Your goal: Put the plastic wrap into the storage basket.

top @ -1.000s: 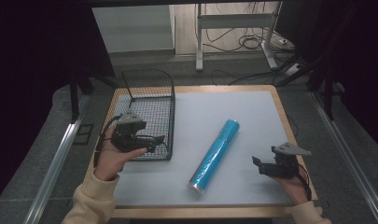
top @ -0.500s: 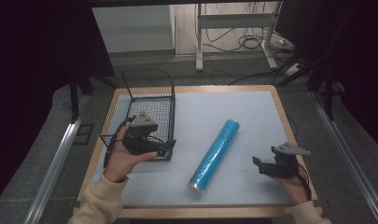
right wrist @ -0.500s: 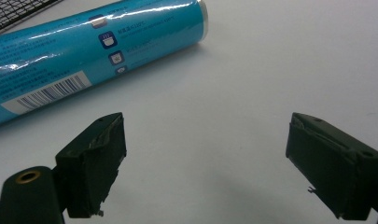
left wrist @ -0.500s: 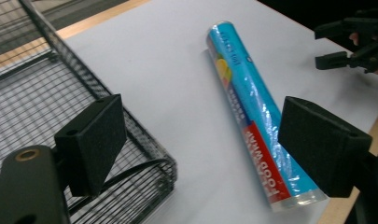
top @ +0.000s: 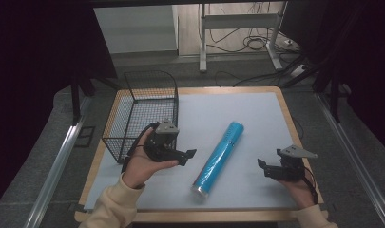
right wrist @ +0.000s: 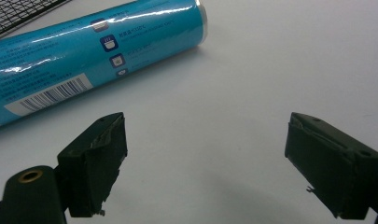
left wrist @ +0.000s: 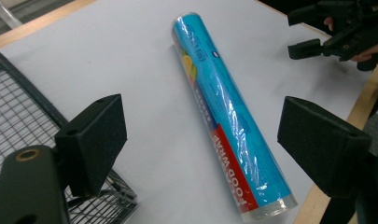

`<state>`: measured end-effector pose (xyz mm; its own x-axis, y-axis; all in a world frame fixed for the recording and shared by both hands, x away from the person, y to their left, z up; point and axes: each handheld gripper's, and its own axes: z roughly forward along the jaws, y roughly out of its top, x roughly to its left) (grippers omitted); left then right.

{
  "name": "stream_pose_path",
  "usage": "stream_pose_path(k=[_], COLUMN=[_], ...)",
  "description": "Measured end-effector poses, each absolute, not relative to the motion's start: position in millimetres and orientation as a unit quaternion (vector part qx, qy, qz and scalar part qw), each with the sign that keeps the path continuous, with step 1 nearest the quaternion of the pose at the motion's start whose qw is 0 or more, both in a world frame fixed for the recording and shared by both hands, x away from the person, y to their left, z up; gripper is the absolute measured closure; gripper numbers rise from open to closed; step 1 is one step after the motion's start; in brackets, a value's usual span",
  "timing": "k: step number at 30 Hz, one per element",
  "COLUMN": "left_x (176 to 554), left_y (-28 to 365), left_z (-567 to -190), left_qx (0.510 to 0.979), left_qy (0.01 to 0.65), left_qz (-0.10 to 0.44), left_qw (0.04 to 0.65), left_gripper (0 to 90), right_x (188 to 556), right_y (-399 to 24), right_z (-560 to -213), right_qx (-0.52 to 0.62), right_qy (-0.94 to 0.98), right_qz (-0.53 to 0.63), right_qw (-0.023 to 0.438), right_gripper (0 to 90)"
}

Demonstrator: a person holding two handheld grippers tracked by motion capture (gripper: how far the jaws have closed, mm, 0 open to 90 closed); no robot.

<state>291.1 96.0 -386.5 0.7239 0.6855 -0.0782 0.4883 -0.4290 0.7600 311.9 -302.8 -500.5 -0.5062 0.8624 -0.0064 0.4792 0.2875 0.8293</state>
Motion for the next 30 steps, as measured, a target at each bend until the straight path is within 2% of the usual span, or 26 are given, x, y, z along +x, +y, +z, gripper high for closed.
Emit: stream_pose_path(k=[20, 30], left_x=[295.0, 304.2], left_y=[59.8, 28.4], left_z=[-406.3, -414.2], left_qx=[0.861, 0.877], left_qy=[0.331, 0.32], left_qz=[0.099, 0.092], left_qw=[0.372, 0.347], left_gripper=[15.7, 15.6], right_x=[310.7, 310.4], right_y=[-304.0, -303.4], right_z=[-500.1, -501.0], right_qx=[0.443, 0.442], right_qy=[0.763, 0.764], right_qz=[0.407, 0.406], right_qw=[0.237, 0.237], right_gripper=[13.2, 13.2])
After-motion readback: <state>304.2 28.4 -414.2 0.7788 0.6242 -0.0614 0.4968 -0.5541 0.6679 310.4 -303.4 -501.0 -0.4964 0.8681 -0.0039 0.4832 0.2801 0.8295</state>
